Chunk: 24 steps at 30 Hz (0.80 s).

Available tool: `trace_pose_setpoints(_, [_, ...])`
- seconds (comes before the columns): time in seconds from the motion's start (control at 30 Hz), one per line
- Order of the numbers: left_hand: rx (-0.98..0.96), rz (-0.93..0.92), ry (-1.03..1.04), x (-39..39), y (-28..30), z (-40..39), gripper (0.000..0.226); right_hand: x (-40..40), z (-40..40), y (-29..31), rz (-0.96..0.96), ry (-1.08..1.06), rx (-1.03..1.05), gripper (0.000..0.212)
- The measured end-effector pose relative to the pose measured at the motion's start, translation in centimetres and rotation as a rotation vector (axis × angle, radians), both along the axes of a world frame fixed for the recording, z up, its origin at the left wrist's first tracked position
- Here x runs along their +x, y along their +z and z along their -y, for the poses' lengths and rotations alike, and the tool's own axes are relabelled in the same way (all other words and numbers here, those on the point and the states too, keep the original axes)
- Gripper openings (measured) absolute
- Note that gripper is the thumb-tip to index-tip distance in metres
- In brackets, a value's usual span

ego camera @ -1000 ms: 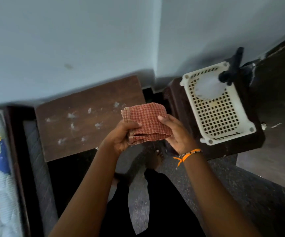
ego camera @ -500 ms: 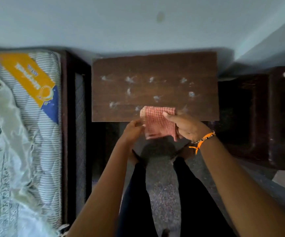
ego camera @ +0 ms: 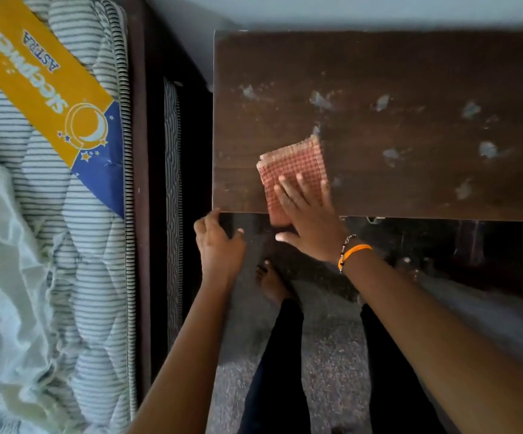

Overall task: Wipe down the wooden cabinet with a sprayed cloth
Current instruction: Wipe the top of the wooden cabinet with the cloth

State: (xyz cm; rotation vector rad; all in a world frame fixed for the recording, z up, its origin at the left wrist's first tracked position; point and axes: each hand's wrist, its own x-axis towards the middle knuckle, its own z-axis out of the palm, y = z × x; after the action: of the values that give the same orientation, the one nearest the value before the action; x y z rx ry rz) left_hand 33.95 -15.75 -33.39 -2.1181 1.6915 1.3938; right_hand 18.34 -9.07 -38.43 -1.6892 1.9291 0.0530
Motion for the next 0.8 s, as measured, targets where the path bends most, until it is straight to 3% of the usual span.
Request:
trace_pose_setpoints(0.27, [-0.002,-0.142,0.079,2.2,-4.3,1.5,0.066,1.3,2.8,-3.8,-0.251,-0.17,-0.136,0.067])
trace_pose_setpoints(0.5, [0.067,-0.335,0.253,4.2,-5.4,1.4,0.084,9.0,8.5,-4.5,-0.186,-0.041,-0.214,0.068])
trace_pose_setpoints(0.67, [0.009,-0.257,0.142,4.4,-4.7,1.3,0.07,8.5,9.1,-5.0,-0.21,0.099,-0.263,0.068])
trace_pose_setpoints(0.8, [-0.137,-0.154,-0.038,3.1,-4.6,1.3,0.068,4.8,6.9,-4.5,-0.162,0.04,-0.246,0.069])
